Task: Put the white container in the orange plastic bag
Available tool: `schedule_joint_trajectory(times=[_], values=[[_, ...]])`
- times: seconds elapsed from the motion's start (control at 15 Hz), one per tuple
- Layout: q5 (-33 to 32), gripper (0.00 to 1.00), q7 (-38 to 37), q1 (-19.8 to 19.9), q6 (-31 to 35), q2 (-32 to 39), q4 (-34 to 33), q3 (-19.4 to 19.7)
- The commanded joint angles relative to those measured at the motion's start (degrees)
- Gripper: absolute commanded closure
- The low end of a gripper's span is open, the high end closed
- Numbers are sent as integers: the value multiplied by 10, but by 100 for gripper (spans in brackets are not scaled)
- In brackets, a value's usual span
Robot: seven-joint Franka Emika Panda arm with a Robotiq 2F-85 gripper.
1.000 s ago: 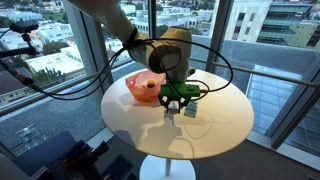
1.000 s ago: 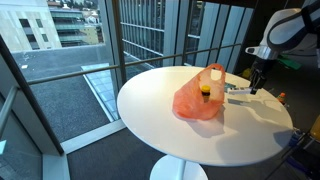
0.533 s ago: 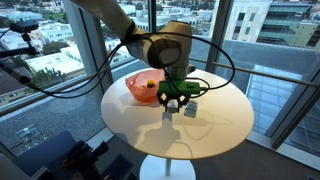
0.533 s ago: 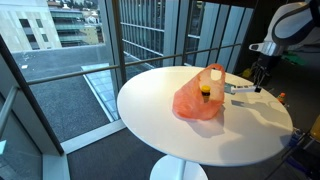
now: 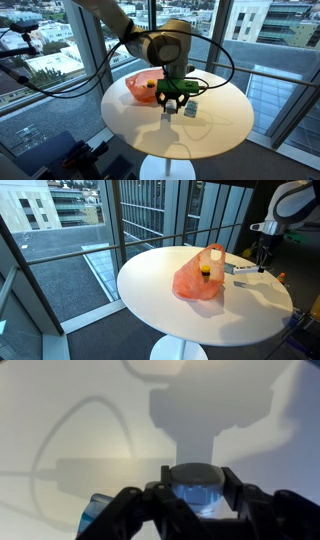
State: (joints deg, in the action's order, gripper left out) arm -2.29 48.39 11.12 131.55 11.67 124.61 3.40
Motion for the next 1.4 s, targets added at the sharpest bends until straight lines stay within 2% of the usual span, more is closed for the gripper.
schedule_joint_trajectory(times=[0.0,0.4,0.8,1.33], values=[[-23,55,-26,-11,-30,-16,0,8],[-29,55,-36,-26,-50,-33,1,0],[-34,56,-37,-58,-53,-85,13,-9],[-13,56,-14,-85,-58,-127,16,-20]])
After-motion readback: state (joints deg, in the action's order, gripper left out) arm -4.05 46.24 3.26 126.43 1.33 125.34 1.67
